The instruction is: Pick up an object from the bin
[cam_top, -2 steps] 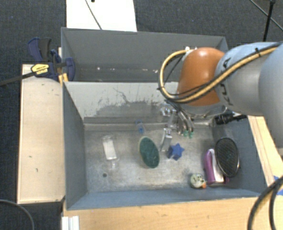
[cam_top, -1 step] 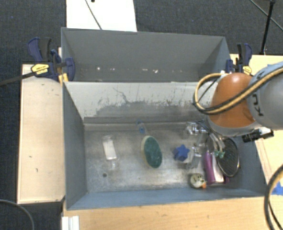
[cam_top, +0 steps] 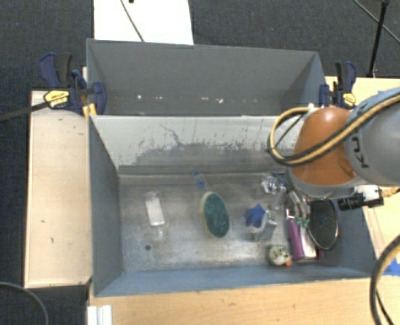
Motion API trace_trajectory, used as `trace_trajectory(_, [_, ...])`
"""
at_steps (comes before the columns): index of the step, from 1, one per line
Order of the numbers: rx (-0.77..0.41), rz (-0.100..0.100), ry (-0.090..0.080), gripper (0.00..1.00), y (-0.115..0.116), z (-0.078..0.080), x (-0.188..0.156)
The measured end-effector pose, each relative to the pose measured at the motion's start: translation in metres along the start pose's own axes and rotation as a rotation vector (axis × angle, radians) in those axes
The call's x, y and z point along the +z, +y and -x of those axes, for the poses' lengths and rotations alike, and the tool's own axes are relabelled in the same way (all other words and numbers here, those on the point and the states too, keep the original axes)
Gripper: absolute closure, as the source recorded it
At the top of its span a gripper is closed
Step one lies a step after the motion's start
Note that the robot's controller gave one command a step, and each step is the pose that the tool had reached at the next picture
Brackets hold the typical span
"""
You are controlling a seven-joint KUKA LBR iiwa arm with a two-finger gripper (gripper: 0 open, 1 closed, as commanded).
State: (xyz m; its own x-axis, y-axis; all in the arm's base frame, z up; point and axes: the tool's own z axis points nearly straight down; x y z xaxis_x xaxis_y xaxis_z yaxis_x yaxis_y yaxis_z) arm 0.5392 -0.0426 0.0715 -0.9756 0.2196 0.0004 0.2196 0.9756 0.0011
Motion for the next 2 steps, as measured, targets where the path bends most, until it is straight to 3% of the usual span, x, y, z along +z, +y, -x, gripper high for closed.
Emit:
trace_trajectory(1, [-0.003,-0.001,-0.001,1.0,0.0,0.0,0.0])
trace_trajectory(2, [-0.058,0.0,-0.01,1.0,0.002,-0.021,-0.143])
